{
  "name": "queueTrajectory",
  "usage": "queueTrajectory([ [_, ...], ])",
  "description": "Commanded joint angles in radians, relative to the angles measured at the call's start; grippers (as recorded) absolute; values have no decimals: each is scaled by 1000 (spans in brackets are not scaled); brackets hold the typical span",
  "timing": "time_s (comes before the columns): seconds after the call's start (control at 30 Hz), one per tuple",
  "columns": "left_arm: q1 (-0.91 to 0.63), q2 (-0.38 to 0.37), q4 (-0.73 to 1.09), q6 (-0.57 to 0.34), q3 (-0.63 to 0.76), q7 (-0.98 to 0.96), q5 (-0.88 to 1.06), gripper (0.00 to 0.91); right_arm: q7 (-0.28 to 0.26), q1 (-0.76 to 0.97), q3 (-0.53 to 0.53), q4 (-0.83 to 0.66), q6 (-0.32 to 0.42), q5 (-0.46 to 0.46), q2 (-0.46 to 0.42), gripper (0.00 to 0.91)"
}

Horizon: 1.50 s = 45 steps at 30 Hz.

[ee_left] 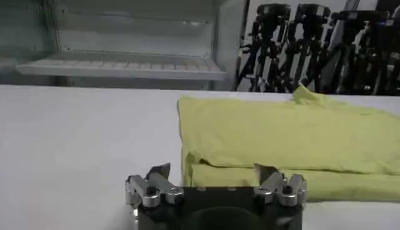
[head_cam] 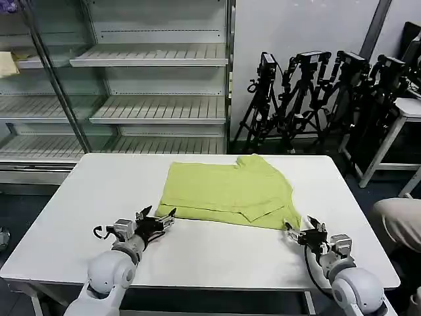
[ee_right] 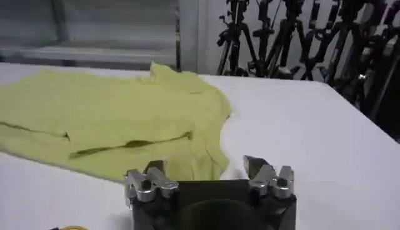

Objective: Fold and organize the clothes.

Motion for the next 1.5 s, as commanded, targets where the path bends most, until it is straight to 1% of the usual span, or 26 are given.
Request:
queueTrajectory([
  [0.03,14,5,-4,0,6,-19,5,20,-1,-25,13,13,-17,6,-7,0],
  [0.3,12,3,4,0,15,-16,9,20,0,-17,9,2,-16,9,-4,0],
  [0.47,6,-3,12,0,18,-15,14,20,2,-7,7,-1,-27,30,-2,0],
  [0.57,6,-4,11,0,17,-15,15,20,-8,-8,8,3,-37,49,-6,0],
  [0.63,21,-2,-4,0,14,-13,19,20,-28,-32,15,24,-45,66,-16,0],
  [0.67,27,-1,-11,0,13,-13,21,20,-29,-44,17,30,-45,65,-19,0],
  [0.8,95,11,-75,0,0,-9,35,20,-30,-139,51,104,-39,63,-26,0],
  [0.9,198,27,-144,-1,-20,-11,35,20,-35,-219,79,168,-27,49,-21,0],
  [1.03,311,43,-246,-2,-66,-12,30,20,-43,-298,97,225,2,-13,-5,0],
  [1.13,389,47,-293,-2,-103,-10,29,20,-44,-337,110,265,15,-36,-2,0],
  [1.37,507,54,-398,-3,-177,-5,27,20,-48,-441,139,341,26,-50,0,0],
  [1.5,532,59,-407,-7,-200,-5,26,20,-50,-508,172,373,36,-58,-3,0],
])
